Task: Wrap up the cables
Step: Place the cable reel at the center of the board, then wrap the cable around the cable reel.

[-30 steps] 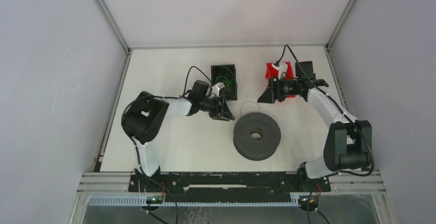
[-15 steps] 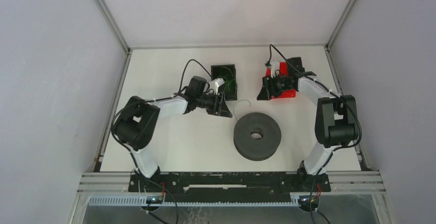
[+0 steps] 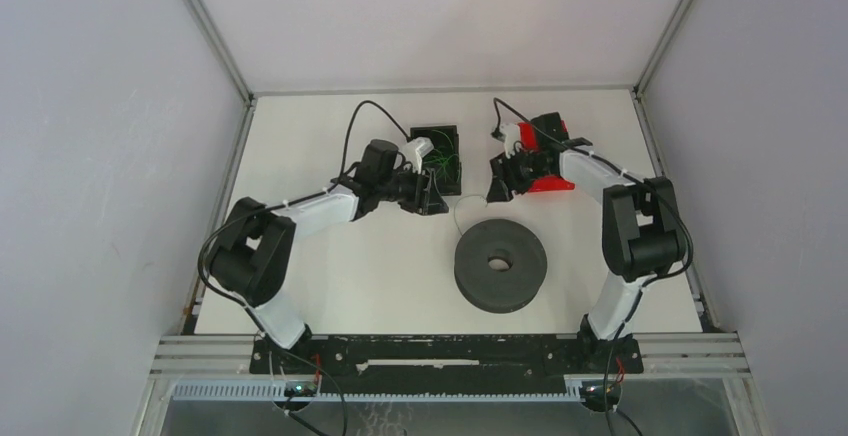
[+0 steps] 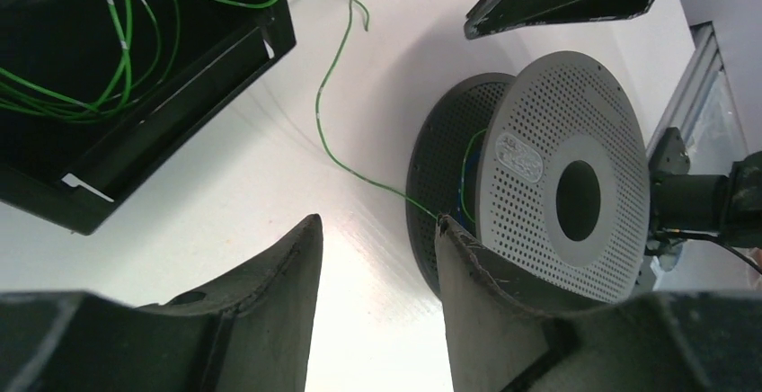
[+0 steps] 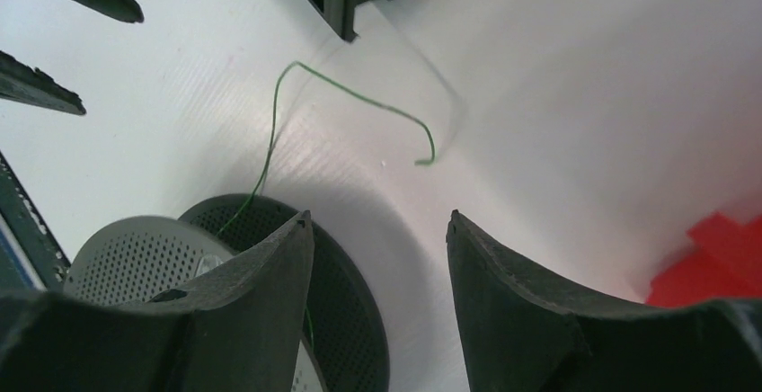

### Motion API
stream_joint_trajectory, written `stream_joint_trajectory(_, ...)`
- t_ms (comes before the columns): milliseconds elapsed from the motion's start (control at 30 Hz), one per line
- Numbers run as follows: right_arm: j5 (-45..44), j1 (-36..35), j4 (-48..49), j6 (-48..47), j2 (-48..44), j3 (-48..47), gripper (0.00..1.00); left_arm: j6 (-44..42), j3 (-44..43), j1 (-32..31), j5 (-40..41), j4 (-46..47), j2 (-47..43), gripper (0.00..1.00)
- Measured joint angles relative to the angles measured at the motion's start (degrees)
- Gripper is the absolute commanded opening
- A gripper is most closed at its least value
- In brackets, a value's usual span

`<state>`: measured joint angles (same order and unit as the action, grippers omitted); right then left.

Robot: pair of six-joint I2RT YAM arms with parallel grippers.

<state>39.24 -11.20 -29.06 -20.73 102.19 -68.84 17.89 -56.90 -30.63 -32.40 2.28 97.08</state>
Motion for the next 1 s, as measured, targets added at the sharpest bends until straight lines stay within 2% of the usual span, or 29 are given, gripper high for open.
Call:
stream_joint_trajectory(200, -1.7, -4.1, 0.0, -4.0, 5.7, -7.5, 0.67, -2.0, 0.4, -0.1, 1.7, 0.1, -1.2, 0.56)
stream_joint_trajectory(400, -2.5, -6.0, -3.1, -10.3, 9.8, -14.3, 0.67, -4.0, 2.7, 0.6, 1.7, 0.7, -6.1, 0.57)
stream_joint_trajectory(667, -3.9, -7.2, -7.2, -19.9, 10.8, -14.5, 0.67, -4.4, 4.5, 4.3, 0.6, 1.9, -9.1, 0.58)
stream_joint_trajectory(1000, -8.6, -12.2, -7.6, -25.8, 11.1, -14.3, 0.62, -3.4, 5.5, 8.3, 0.0, 3.9, -9.5, 0.59)
